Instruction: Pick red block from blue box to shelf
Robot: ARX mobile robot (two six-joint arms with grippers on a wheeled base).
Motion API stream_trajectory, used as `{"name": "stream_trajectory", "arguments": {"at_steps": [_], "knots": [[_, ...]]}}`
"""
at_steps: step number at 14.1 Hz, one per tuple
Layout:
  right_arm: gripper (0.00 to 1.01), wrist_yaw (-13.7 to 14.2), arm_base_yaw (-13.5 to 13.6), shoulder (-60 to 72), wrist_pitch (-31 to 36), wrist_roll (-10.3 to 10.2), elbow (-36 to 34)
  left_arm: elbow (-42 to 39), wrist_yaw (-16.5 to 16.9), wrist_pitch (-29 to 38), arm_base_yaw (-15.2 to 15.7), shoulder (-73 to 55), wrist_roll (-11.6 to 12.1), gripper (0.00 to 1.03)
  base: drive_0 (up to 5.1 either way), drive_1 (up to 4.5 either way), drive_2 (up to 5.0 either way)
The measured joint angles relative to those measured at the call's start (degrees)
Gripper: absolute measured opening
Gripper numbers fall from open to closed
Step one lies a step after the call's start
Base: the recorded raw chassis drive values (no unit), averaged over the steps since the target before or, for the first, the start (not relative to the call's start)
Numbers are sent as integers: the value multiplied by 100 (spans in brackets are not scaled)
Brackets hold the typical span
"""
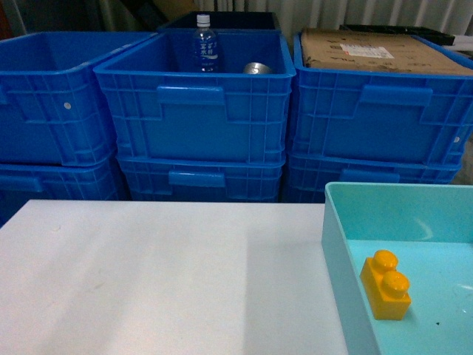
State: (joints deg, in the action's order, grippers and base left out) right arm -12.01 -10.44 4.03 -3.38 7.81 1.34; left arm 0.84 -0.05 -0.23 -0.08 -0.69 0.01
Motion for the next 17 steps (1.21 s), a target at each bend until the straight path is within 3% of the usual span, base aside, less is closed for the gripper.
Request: {"name": "stream_trajectory", "arguments": {"at_steps": [12,17], "knots": [[29,9,-2,0,0,0,0,0,0,9,0,0,0,98,0,0,0],[29,13,-2,0,2,0,0,0,0,2,0,0,0,98,-9,-411,392]]}}
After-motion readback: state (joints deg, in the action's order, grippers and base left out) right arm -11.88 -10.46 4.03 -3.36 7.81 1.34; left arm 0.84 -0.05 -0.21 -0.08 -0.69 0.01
